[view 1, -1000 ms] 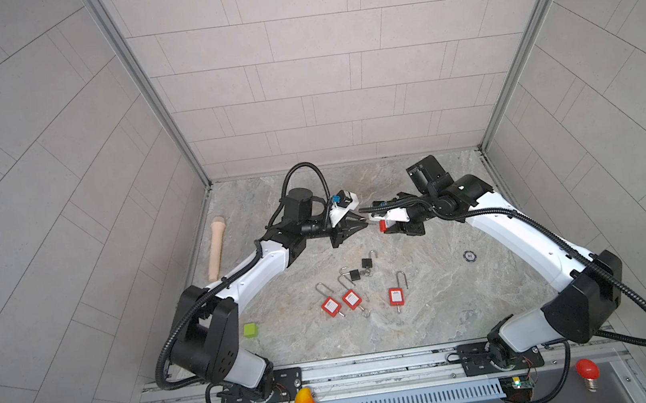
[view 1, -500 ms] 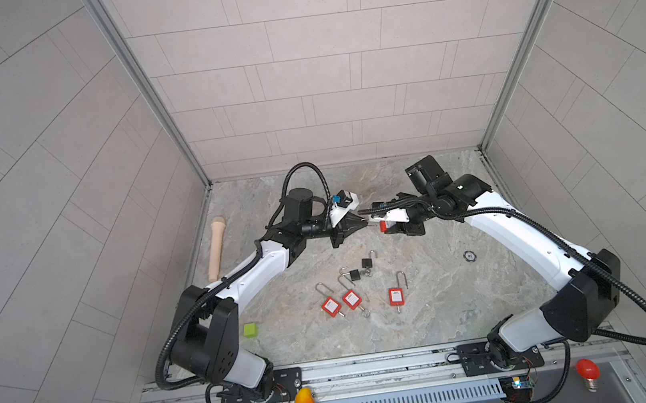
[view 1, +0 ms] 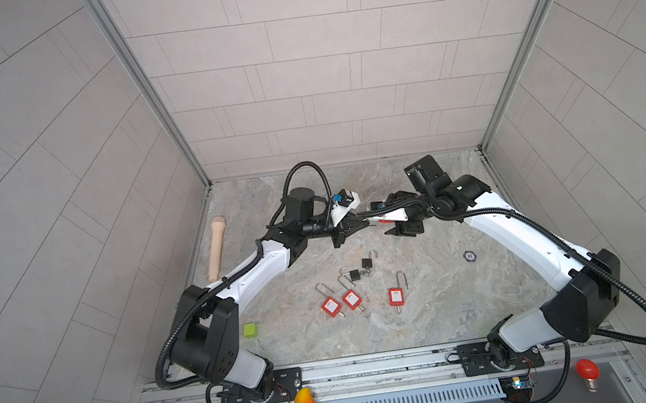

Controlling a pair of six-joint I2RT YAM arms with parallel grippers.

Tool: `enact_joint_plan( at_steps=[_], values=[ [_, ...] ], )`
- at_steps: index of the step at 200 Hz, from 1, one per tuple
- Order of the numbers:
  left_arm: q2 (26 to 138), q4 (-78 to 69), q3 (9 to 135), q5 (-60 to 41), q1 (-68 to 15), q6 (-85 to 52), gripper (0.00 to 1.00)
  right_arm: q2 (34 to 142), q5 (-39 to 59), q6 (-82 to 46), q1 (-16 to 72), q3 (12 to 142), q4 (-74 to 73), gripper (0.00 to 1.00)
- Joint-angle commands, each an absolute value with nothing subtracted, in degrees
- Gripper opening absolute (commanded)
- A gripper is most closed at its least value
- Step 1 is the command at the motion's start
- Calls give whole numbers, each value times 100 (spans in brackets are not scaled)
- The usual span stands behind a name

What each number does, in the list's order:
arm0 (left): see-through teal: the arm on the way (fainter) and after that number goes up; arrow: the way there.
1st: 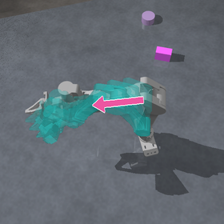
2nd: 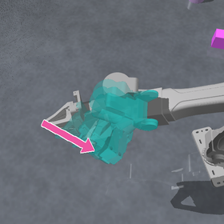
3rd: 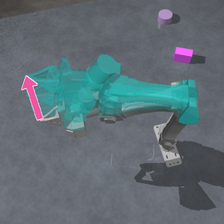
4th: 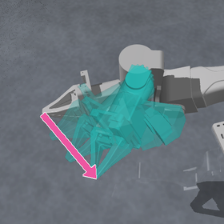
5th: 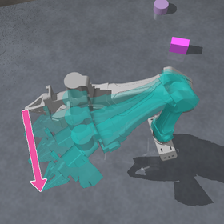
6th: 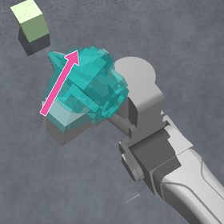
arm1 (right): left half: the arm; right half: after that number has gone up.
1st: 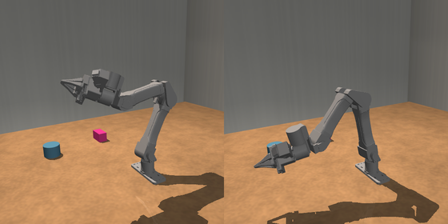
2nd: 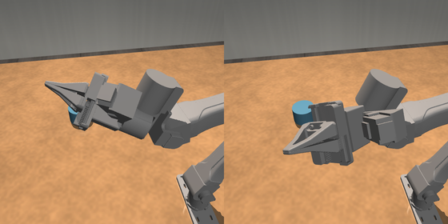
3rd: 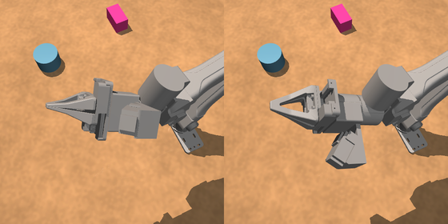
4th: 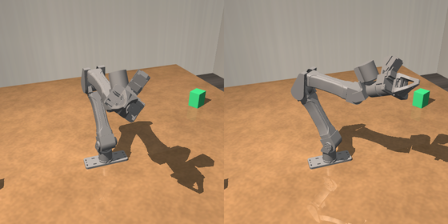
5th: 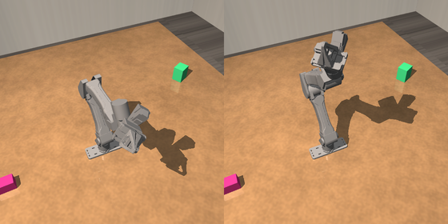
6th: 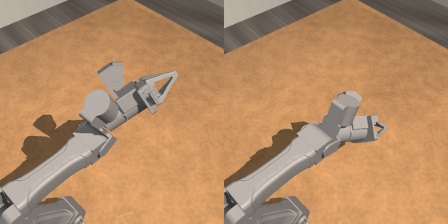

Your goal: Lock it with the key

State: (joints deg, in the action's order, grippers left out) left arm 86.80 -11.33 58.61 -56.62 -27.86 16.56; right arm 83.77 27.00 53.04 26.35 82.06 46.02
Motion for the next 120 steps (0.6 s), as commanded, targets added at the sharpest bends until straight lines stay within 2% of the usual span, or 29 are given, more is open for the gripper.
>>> enact_joint_plan(
  at_steps=[1,4,7,45,67,100,120],
  values=[
    [8632,-1672,5943,-5779,-2819,1519,0,8156,2747,5172,2630,8297,4651,80],
    [8633,-1722,5935,-5775,-2817,1494,0,8146,2750,5130,2624,8301,4664,95],
    [8625,-1776,5925,-5777,-2815,1468,0,8141,2759,5092,2615,8305,4685,99],
    [8630,-1942,5912,-5818,-2824,1389,0,8065,2673,5102,2429,8363,4958,99],
    [8584,-1942,5888,-5836,-2839,1445,0,8041,2859,5187,2212,8391,5076,93],
    [8526,-1934,5853,-5836,-2882,1562,0,8166,3179,5357,2014,8631,5412,77],
    [8515,-1921,5858,-5818,-2918,1641,0,8289,3329,5442,2012,8770,5616,72]
  ],
)
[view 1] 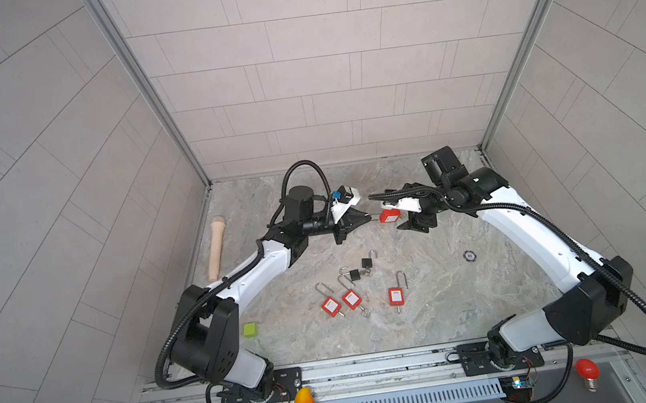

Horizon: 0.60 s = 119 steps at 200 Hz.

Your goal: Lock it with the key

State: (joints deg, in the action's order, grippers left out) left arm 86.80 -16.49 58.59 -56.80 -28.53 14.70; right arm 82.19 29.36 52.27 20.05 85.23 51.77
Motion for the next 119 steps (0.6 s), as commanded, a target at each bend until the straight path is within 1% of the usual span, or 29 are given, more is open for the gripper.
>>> enact_joint_plan(
  at_steps=[1,25,109,119],
  values=[
    [8516,-1918,5856,-5823,-2918,1642,0,8293,3334,5450,2012,8779,5629,71],
    [8510,-1909,5873,-5845,-2977,1739,0,8416,3479,5522,2004,8871,5827,62],
    [8503,-1890,5900,-6060,-3015,1973,0,8690,3562,5712,1978,9081,6260,47],
    [8508,-1890,5911,-6066,-3015,1974,0,8726,3650,5713,1978,9117,6308,43]
  ],
)
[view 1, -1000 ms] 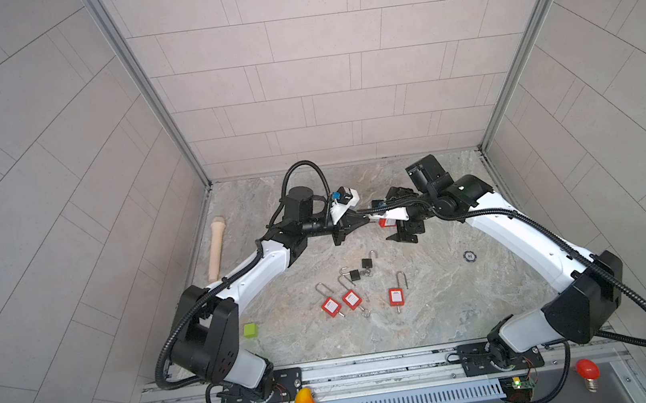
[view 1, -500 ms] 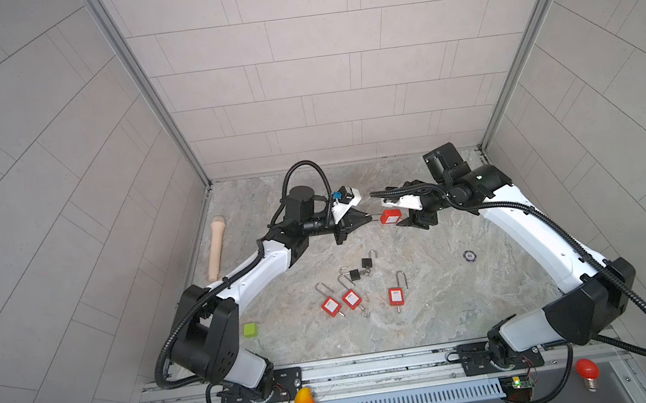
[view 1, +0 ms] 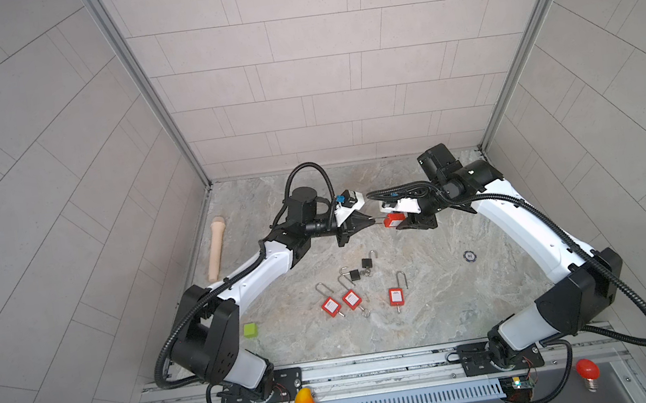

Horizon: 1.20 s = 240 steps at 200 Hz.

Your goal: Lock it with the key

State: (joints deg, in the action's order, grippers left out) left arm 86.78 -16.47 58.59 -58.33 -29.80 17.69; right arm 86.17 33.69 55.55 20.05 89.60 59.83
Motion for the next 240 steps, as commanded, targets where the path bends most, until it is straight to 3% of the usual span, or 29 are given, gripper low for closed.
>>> enact_joint_plan(
  at_steps=[1,69,173,240],
  values=[
    [8508,-1890,5913,-6065,-3015,1976,0,8727,3657,5713,1978,9120,6318,42],
    [8534,-1908,5890,-6080,-3010,2004,0,8895,3899,5817,1969,9248,6483,27],
    [8831,-2562,5881,-6086,-3052,1528,0,8895,4372,5852,2010,9394,6401,22],
    [9002,-2737,5933,-6113,-3159,1342,0,8880,4087,5983,2116,9421,6289,20]
  ],
)
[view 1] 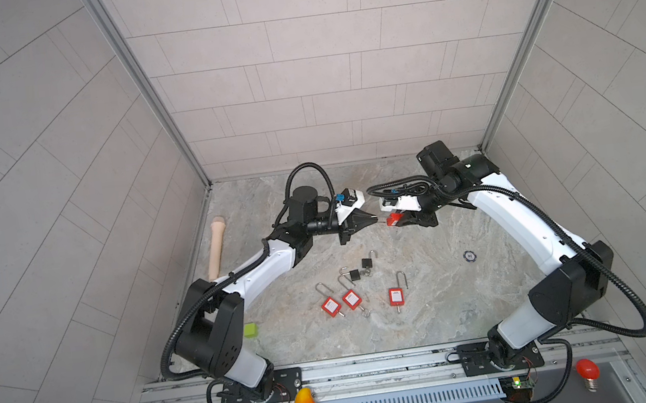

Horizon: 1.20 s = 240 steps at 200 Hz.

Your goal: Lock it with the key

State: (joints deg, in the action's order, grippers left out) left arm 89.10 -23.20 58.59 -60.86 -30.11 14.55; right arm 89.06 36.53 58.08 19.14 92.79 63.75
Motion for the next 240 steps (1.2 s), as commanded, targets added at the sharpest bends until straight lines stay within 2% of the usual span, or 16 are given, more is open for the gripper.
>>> enact_joint_plan(
  at_steps=[1,45,86,146,240],
  values=[
    [9005,-2740,5933,-6111,-3157,1330,0,8878,4069,5984,2121,9421,6282,20],
    [9048,-2761,5936,-6122,-3166,1208,0,8788,3656,6011,2169,9255,5893,19],
    [9094,-2747,5942,-6122,-3181,1153,0,8741,3774,6094,2175,9211,5843,19],
    [8939,-2366,5866,-5836,-3264,1986,0,8897,4501,5999,2118,9456,6341,20],
    [8820,-2556,5736,-5690,-3330,2028,0,9027,4481,6126,2085,9620,6451,20]
  ],
)
